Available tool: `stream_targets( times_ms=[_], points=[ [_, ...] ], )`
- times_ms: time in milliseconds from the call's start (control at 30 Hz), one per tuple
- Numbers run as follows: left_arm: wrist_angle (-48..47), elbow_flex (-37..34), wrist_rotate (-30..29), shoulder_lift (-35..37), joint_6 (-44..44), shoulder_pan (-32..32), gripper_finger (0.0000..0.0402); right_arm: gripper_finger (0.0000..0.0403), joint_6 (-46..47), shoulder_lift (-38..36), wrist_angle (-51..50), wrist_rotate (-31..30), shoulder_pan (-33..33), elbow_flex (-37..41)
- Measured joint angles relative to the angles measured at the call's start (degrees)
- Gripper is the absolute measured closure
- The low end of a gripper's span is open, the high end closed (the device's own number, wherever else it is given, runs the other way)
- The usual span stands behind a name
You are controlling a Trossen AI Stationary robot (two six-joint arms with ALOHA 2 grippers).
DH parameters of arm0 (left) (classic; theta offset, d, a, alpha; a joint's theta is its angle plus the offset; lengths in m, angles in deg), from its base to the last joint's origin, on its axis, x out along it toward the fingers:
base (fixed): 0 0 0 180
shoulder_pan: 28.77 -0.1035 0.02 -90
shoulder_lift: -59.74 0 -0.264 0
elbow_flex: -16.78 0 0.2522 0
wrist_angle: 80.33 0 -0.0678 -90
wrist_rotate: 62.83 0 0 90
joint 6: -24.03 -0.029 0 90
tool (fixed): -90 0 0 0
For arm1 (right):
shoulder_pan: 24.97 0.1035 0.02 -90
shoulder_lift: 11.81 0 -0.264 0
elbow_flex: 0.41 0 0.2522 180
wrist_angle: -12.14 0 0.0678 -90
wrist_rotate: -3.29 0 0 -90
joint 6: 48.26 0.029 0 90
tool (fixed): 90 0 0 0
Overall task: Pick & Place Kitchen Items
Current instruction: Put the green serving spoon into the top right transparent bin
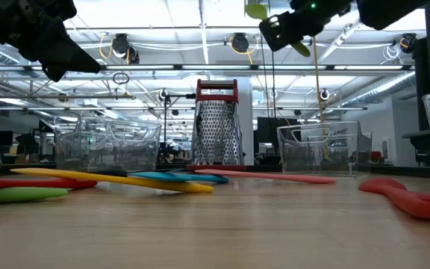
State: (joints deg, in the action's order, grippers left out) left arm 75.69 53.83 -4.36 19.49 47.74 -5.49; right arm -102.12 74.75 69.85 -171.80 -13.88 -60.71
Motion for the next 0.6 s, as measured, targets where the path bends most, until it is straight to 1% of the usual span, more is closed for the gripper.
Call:
stream_targets(
  times_ms=[67, 133, 200, 400, 467, 600],
  points=[
    [0.00, 0.00, 0.02, 0.00, 0.00, 0.00, 0.0378, 0.0355, -2.48, -0.02, -3.69, 3.79, -0.48, 0.00],
    [0.00, 0.00, 0.02, 0.00, 0.01, -0.01, 0.0378, 0.0355, -2.85, 0.02, -8.53, 7.47, -0.70, 0.00],
    [0.00, 0.00, 0.02, 0.00, 0.28, -0.02, 0.0378, 0.0355, -5.19, 0.04, -10.64, 9.96, -0.89, 0.00],
    [0.00, 0.00, 0.04, 0.00, 0.48, 0.00, 0.0378, 0.0355, -18.42, -0.18, -10.13, 10.38, -1.01, 0.00],
    [-0.02, 0.00, 0.04, 0.00, 0.50, -0.01, 0.0378, 0.0355, -20.60, -1.59, -11.34, 10.46, -1.02, 0.17],
    [-0.02, 0.00, 0.05, 0.00, 0.59, -0.01, 0.0378, 0.0355, -21.73, -5.59, -15.46, 10.43, -2.17, 1.84]
  ],
)
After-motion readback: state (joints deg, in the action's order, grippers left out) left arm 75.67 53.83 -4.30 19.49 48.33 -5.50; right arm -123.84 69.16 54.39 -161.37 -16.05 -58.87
